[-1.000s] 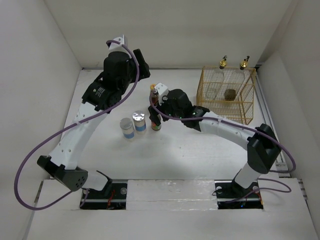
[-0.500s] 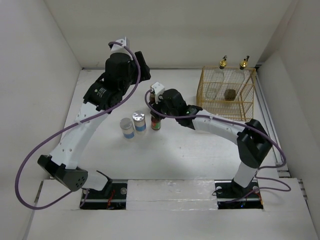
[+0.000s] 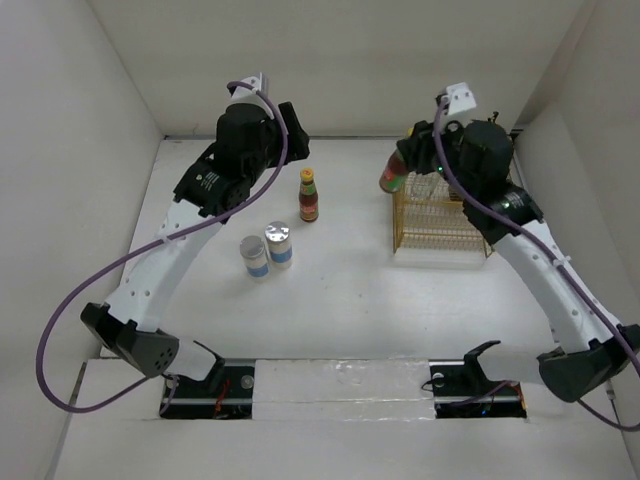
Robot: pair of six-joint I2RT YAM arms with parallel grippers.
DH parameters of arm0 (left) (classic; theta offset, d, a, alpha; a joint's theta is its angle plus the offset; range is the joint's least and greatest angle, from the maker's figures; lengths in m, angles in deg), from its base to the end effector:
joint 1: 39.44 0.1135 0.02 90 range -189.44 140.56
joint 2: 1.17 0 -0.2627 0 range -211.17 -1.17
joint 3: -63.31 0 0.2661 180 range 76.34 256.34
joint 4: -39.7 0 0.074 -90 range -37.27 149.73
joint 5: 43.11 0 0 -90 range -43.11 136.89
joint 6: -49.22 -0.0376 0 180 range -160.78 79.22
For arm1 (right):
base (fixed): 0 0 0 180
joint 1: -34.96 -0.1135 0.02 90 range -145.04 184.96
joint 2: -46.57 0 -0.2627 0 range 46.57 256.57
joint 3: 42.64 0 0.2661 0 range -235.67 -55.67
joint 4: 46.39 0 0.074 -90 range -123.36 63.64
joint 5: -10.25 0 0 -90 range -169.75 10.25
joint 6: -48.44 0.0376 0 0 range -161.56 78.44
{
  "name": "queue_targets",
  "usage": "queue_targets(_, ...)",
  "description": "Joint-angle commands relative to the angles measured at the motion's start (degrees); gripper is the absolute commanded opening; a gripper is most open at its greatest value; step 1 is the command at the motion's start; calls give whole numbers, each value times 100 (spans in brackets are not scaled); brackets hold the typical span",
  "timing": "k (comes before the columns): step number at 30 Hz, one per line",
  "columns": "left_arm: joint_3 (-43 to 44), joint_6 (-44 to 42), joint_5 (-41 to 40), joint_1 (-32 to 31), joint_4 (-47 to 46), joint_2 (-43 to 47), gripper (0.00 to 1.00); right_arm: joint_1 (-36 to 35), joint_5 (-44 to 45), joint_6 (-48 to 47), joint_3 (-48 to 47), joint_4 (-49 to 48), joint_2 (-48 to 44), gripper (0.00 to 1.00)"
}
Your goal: Organize the condiment bottles
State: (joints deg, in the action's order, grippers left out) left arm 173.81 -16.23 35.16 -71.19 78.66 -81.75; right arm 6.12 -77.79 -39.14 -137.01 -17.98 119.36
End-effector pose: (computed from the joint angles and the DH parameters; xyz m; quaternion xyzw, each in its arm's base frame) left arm 0.2736 -0.1604 0.4880 -0.0187 0.7593 -0.2361 0.6061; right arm 0.2639 0.1438 0.4490 -0.1599 0.7307 0.1665 0.6425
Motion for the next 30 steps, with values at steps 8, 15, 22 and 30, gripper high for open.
queue_targets(8,220,32,390,19,-291,-256,67,1739,-301,101,-804,2,209,0)
queue_targets(15,167,84,390,19,-291,-257,67,2259,-407,101,-867,-262,464,0)
queue_targets(22,53,84,390,19,-343,-257,67,2322,-284,101,-190,-666,648,0)
queue_targets(30,-52,137,443,19,-396,-257,67,2137,94,101,636,-992,876,0)
